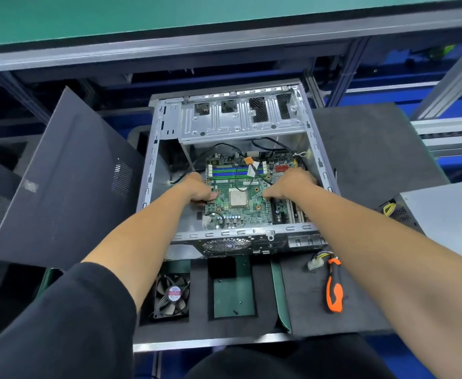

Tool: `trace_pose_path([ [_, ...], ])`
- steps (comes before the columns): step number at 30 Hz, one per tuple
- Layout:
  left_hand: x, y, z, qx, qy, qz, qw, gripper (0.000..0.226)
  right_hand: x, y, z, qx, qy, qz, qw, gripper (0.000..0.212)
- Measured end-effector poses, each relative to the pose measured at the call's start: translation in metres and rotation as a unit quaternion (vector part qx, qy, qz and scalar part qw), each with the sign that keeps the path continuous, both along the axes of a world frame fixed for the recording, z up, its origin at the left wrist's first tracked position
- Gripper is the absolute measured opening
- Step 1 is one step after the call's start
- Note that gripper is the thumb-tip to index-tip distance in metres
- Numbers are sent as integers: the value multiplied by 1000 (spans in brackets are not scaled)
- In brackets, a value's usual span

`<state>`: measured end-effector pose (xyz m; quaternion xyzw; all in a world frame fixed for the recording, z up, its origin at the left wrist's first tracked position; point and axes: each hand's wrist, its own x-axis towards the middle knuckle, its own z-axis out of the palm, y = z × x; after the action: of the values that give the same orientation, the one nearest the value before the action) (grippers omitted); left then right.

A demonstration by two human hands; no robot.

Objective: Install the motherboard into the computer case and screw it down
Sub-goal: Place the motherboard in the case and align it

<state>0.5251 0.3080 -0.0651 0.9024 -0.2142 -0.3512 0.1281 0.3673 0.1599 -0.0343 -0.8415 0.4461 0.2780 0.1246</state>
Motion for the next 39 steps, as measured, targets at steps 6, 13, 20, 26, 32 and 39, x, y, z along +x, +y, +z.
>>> trace_pose_path([
  [6,-3,1,8,62,-32,-71,995,57,0,1,-2,-8,-2,-8,1000,48],
  [13,-6,1,11,85,130,-29,987,26,-4,3,6,-1,64,40,997,60],
  [20,-13,-3,13,79,76,-49,993,25,-7,9,15,30,95,42,994,85],
  [26,-14,-6,14,16,75,1,997,21,-8,9,19,15,61,30,998,81],
  [32,-16,-2,15,19,78,2,997,24,-10,11,19,16,59,31,998,82],
  [39,-13,-9,11,45,46,-52,997,19,-2,7,19,61,109,55,991,74],
])
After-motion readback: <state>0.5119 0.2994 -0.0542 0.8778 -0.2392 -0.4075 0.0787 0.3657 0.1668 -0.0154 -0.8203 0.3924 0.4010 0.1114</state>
